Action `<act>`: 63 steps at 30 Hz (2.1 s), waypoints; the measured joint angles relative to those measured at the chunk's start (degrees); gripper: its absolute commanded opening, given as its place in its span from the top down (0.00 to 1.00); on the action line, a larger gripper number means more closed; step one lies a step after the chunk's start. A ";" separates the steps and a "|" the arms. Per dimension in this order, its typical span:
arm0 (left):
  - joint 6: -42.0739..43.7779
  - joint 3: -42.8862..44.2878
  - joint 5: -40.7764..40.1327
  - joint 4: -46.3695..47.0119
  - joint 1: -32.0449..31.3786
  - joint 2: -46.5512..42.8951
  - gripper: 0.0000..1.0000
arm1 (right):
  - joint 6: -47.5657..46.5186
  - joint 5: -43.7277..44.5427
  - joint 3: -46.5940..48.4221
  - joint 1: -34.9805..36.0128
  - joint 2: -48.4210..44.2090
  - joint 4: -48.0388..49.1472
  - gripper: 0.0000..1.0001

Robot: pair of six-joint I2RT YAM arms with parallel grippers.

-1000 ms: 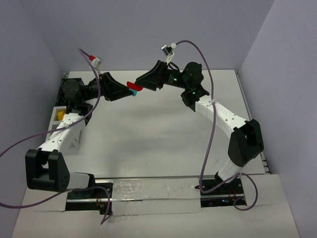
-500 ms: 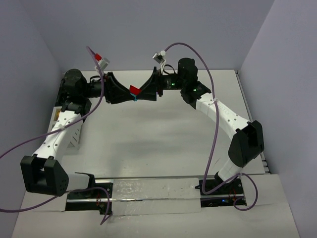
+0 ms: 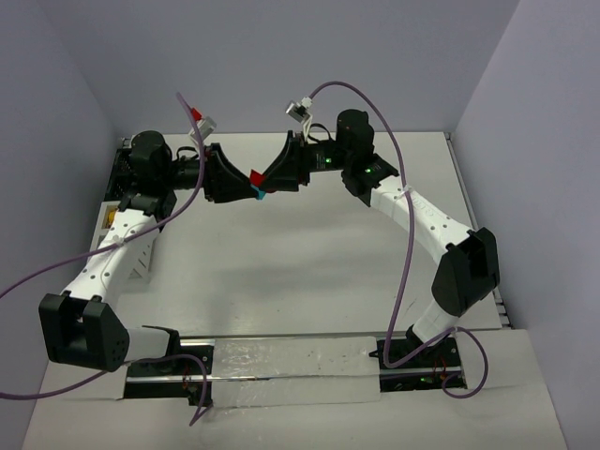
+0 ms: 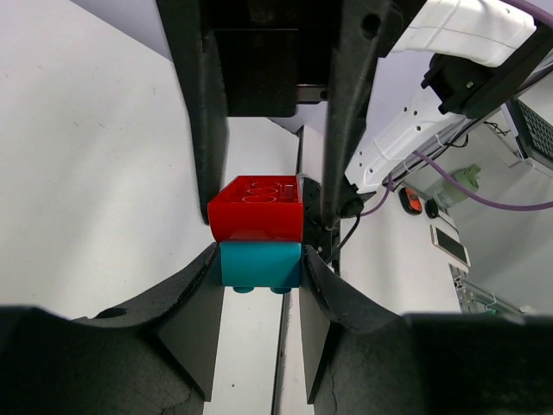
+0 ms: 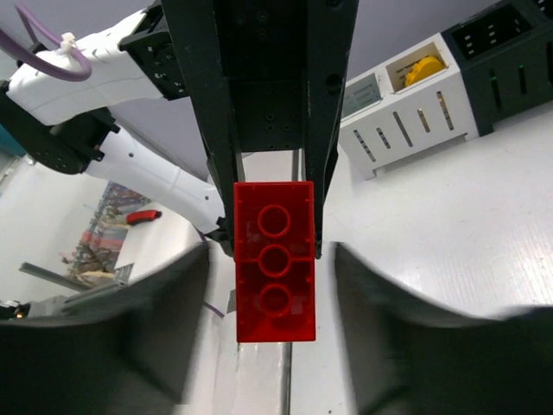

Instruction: Sort the legos into containers by color

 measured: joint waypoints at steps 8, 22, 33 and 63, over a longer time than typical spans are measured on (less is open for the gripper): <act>1.00 0.00 0.39 -0.72 -0.17 -0.13 1.00 | -0.93 -0.10 0.00 0.08 0.02 -0.24 0.92; 41.50 2.05 -5.26 -45.31 6.94 -4.79 1.00 | 3.54 2.27 3.60 -6.94 0.71 2.05 1.00; 49.24 17.84 -38.12 -68.21 23.66 0.41 1.00 | -1.52 5.26 4.46 -10.80 0.74 -2.64 1.00; 42.96 15.93 -77.88 -74.91 36.04 8.04 0.94 | -15.45 8.23 4.46 -10.80 0.74 -16.59 1.00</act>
